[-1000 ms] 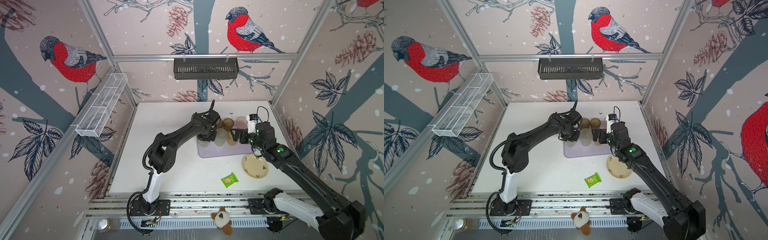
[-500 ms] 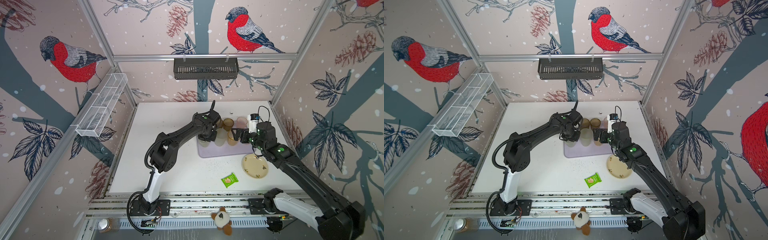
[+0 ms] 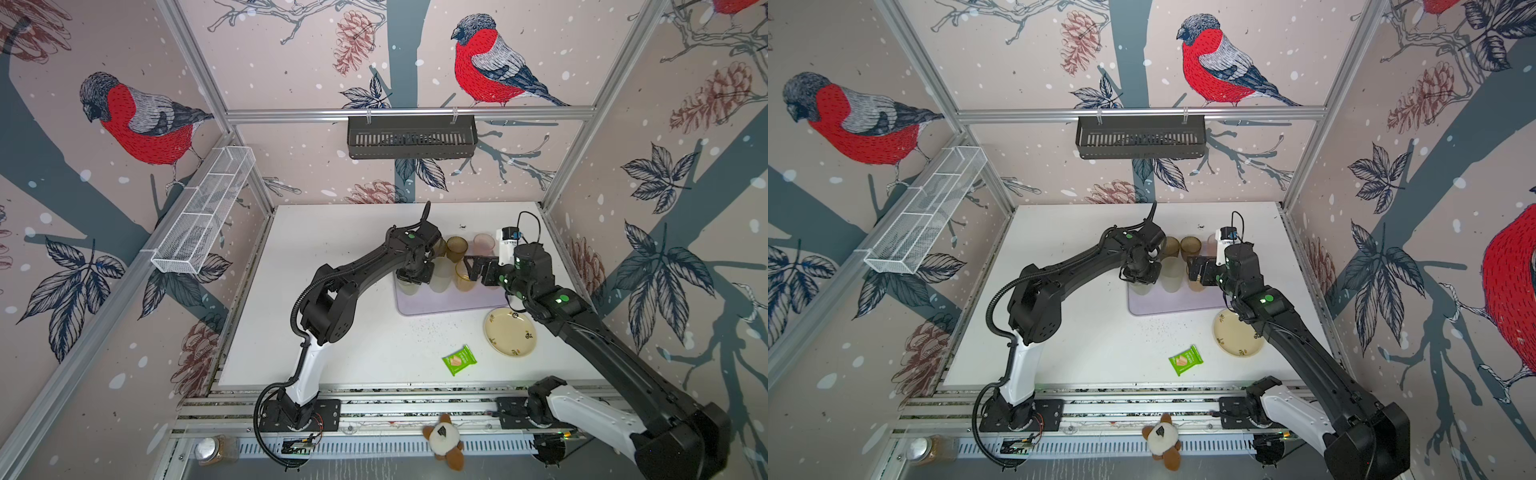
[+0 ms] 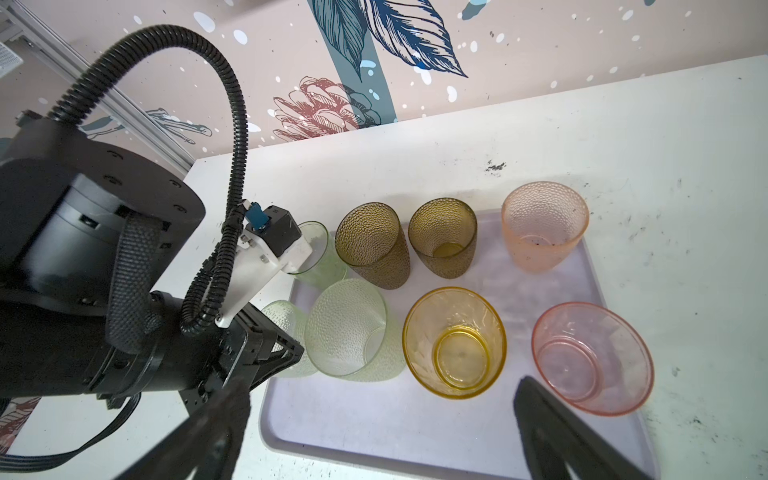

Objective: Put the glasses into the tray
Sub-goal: 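Lower the pale green cup onto the tray beside the other green cups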

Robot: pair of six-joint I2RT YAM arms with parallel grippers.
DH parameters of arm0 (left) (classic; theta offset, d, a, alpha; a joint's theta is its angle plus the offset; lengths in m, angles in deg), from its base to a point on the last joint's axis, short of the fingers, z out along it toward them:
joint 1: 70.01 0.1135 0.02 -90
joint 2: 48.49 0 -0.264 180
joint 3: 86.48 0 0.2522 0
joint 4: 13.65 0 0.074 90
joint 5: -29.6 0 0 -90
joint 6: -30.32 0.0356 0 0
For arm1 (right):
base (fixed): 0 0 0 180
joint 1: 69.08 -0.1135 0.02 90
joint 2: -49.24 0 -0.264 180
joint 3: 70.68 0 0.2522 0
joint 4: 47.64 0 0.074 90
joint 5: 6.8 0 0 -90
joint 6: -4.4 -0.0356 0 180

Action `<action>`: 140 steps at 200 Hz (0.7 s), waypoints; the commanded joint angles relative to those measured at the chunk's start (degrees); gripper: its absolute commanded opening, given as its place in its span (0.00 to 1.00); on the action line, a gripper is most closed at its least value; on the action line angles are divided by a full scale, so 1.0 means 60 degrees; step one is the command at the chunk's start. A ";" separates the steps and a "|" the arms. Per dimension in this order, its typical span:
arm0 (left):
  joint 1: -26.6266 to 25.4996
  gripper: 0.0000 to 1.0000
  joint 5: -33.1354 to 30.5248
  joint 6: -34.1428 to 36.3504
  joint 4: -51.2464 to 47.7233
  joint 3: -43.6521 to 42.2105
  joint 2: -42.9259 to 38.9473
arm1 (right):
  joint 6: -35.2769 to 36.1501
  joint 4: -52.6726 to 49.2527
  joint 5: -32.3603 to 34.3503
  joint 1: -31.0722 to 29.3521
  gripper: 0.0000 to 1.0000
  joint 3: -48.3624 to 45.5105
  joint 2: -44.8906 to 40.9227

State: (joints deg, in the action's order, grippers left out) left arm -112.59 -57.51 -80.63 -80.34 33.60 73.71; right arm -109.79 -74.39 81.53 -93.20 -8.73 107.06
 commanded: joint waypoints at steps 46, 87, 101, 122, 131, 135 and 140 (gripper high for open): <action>-0.0034 0.06 0.0015 0.0019 0.0017 0.0076 0.0033 | -0.0042 0.0305 -0.0134 0.0078 0.99 -0.0009 0.0030; -0.0025 0.06 0.0048 -0.0002 0.0003 0.0169 0.0062 | -0.0052 0.0320 -0.0148 0.0086 1.00 -0.0011 0.0017; -0.0044 0.06 0.0045 0.0002 -0.0005 0.0189 0.0069 | -0.0056 0.0320 -0.0159 0.0093 0.99 -0.0021 0.0009; -0.0041 0.06 0.0045 -0.0022 -0.0012 0.0209 0.0084 | -0.0056 0.0320 -0.0161 0.0086 0.99 -0.0043 0.0005; -0.0050 0.06 0.0045 -0.0023 0.0003 0.0209 0.0080 | -0.0056 0.0320 -0.0173 0.0083 1.00 -0.0033 0.0001; -0.0043 0.06 0.0045 -0.0027 0.0003 0.0209 0.0084 | -0.0056 0.0314 -0.0175 0.0089 0.99 -0.0042 -0.0002; -0.0047 0.06 0.0045 -0.0035 0.0003 0.0213 0.0084 | -0.0056 0.0329 -0.0175 0.0087 0.99 -0.0037 0.0001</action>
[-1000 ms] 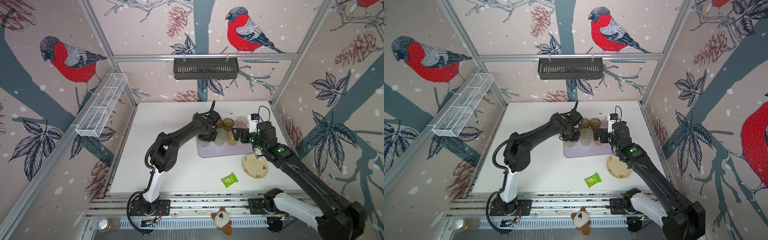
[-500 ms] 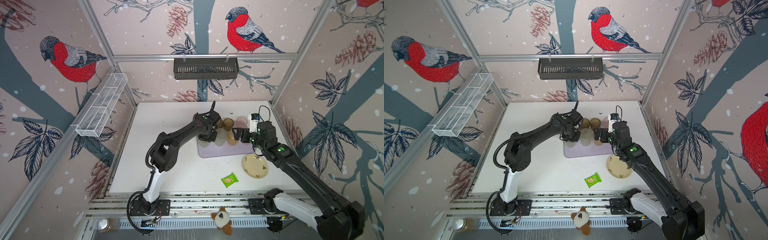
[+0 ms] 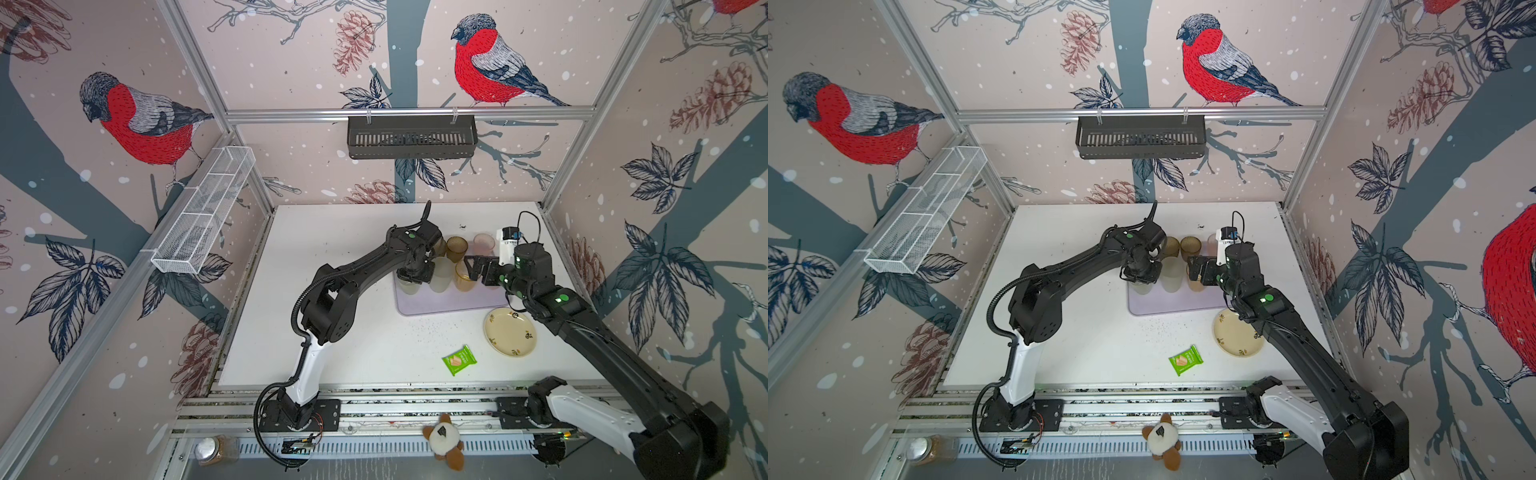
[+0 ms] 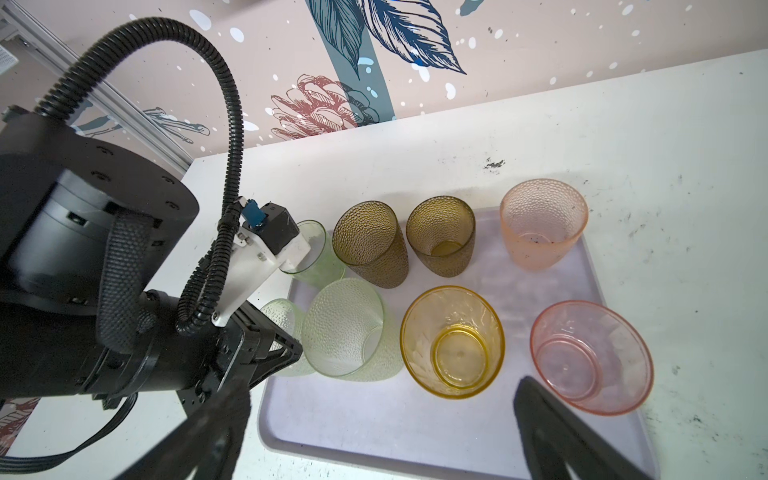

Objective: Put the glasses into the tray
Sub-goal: 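Lower the pale green cup onto the tray beside the other green cups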

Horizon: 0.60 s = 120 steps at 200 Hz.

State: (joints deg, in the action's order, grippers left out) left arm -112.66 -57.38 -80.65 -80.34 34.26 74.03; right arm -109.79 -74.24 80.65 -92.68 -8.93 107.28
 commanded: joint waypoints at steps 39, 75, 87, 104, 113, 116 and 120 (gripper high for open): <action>-0.0061 0.07 0.0049 -0.0050 0.0017 0.0126 0.0040 | -0.0063 0.0309 -0.0044 -0.0005 0.99 0.0000 -0.0050; -0.0069 0.07 0.0052 -0.0057 -0.0001 0.0184 0.0088 | -0.0056 0.0293 -0.0030 0.0012 1.00 -0.0005 -0.0065; -0.0080 0.08 0.0038 -0.0048 -0.0012 0.0177 0.0102 | -0.0056 0.0292 -0.0026 0.0013 0.99 0.0009 -0.0066; -0.0075 0.08 0.0037 -0.0047 -0.0012 0.0181 0.0116 | -0.0056 0.0294 -0.0026 0.0011 1.00 0.0015 -0.0076; -0.0083 0.08 0.0031 -0.0023 -0.0027 0.0201 0.0128 | -0.0058 0.0309 -0.0029 0.0025 1.00 0.0015 -0.0065; -0.0080 0.08 0.0035 -0.0030 -0.0027 0.0191 0.0124 | -0.0064 0.0320 -0.0030 0.0033 1.00 0.0013 -0.0072; -0.0081 0.08 0.0037 -0.0033 -0.0040 0.0193 0.0120 | -0.0057 0.0323 -0.0033 0.0023 1.00 0.0004 -0.0072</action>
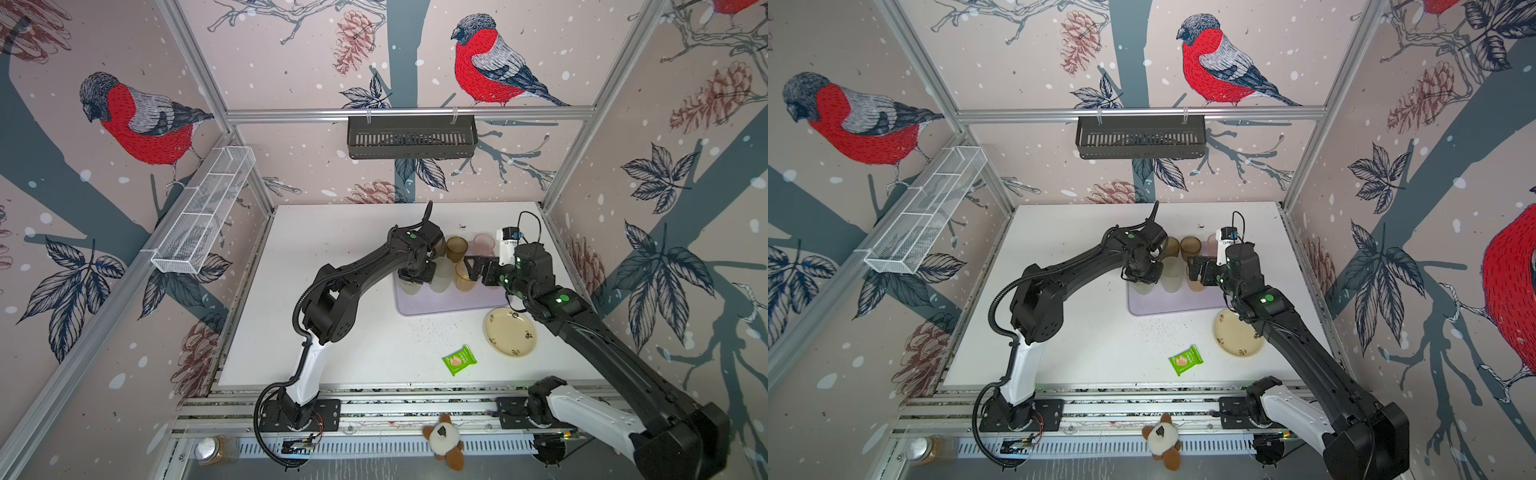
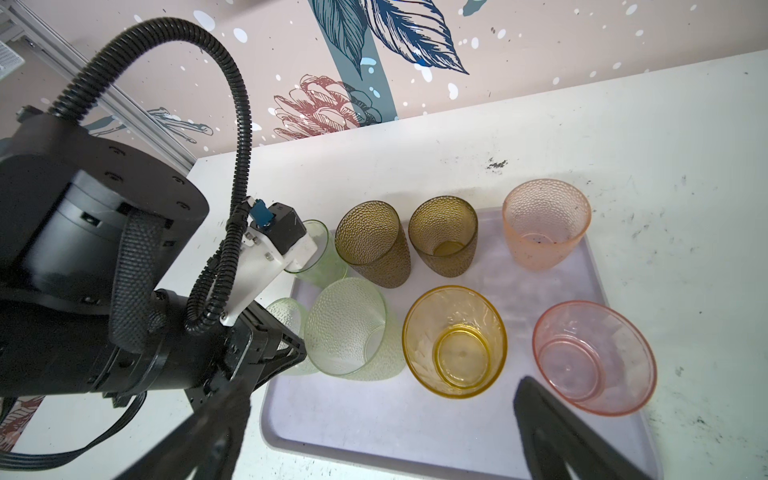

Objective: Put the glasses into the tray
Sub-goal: 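Lower the pale green cup onto the tray beside the other green cups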

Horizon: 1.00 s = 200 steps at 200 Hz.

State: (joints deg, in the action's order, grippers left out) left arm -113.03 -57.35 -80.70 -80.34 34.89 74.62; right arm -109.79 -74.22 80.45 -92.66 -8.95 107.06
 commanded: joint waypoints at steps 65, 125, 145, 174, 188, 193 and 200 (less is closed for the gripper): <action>-0.0013 0.12 0.0005 -0.0016 -0.0074 0.0116 0.0034 | -0.0041 0.0404 -0.0092 0.0056 1.00 0.0033 0.0045; -0.0021 0.14 0.0019 -0.0043 -0.0071 0.0172 0.0004 | -0.0004 0.0392 -0.0114 0.0084 1.00 0.0045 0.0024; -0.0033 0.15 0.0019 -0.0074 -0.0085 0.0207 -0.0018 | -0.0012 0.0389 -0.0114 0.0095 0.99 0.0034 0.0002; -0.0036 0.17 0.0019 -0.0092 -0.0128 0.0279 -0.0067 | -0.0027 0.0376 -0.0098 0.0092 0.99 0.0013 -0.0042; -0.0034 0.17 0.0021 -0.0108 -0.0151 0.0325 -0.0109 | -0.0043 0.0381 -0.0099 0.0104 1.00 -0.0005 -0.0062; -0.0036 0.17 0.0012 -0.0115 -0.0158 0.0331 -0.0134 | -0.0043 0.0392 -0.0099 0.0104 1.00 -0.0011 -0.0059; -0.0030 0.17 -0.0011 -0.0124 -0.0180 0.0353 -0.0155 | -0.0055 0.0393 -0.0112 0.0096 0.99 -0.0014 -0.0057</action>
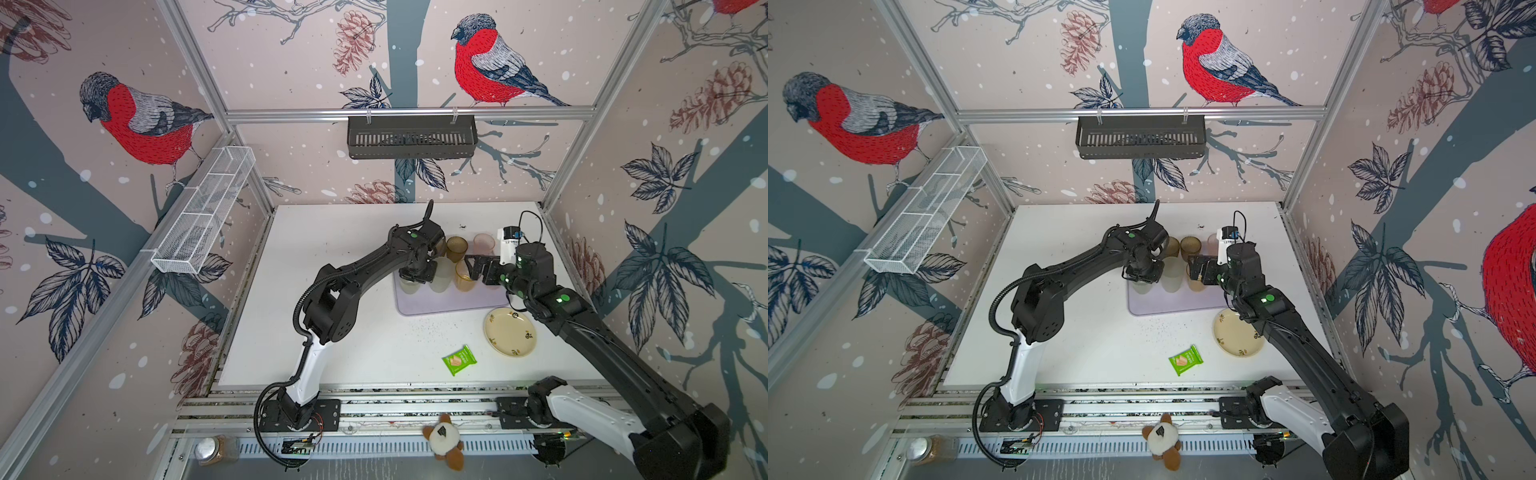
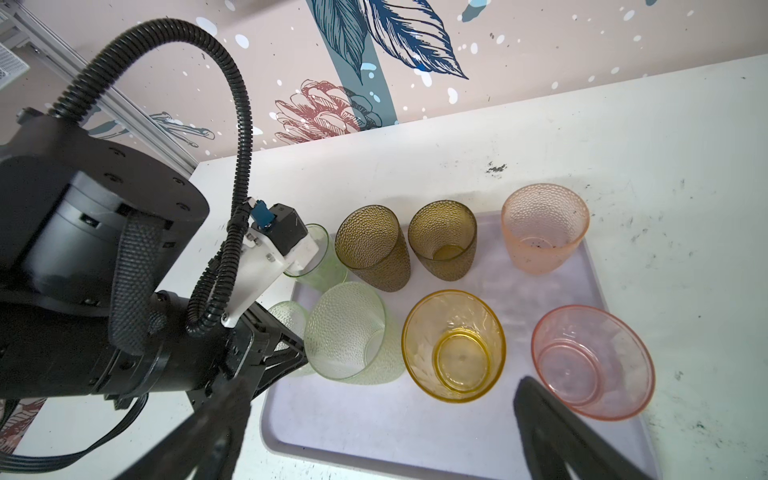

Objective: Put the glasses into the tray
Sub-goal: 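Open the left gripper and raise it off the pale green cup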

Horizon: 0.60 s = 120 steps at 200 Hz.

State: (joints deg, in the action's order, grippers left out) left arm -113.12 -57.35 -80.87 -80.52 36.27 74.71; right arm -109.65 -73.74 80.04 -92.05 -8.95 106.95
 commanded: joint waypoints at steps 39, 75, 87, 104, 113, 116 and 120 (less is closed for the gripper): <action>-0.0019 0.18 -0.0094 -0.0122 -0.0285 0.0219 -0.0338 | -0.0114 0.0335 -0.0045 -0.0011 0.99 -0.0051 -0.0058; -0.0022 0.18 -0.0170 -0.0152 -0.0478 0.0472 -0.0442 | -0.0122 0.0344 -0.0045 0.0002 1.00 -0.0062 -0.0063; -0.0014 0.18 -0.0193 -0.0164 -0.0563 0.0586 -0.0478 | -0.0133 0.0334 -0.0045 -0.0007 1.00 -0.0057 -0.0065; -0.0022 0.20 -0.0229 -0.0185 -0.0670 0.0729 -0.0563 | -0.0101 0.0276 -0.0030 -0.0012 0.99 -0.0048 -0.0061; -0.0020 0.21 -0.0230 -0.0192 -0.0740 0.0796 -0.0617 | -0.0094 0.0270 -0.0016 -0.0018 1.00 -0.0043 -0.0058; -0.0021 0.22 -0.0243 -0.0200 -0.0764 0.0824 -0.0637 | -0.0093 0.0269 -0.0016 -0.0016 0.99 -0.0051 -0.0060; -0.0014 0.23 -0.0252 -0.0201 -0.0782 0.0854 -0.0664 | -0.0085 0.0269 -0.0016 -0.0019 0.99 -0.0042 -0.0068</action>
State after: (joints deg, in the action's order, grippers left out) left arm -113.12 -57.64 -81.75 -82.35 40.14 72.00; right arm -109.79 -73.30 80.04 -92.05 -9.26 106.80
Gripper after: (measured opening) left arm 0.207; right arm 0.995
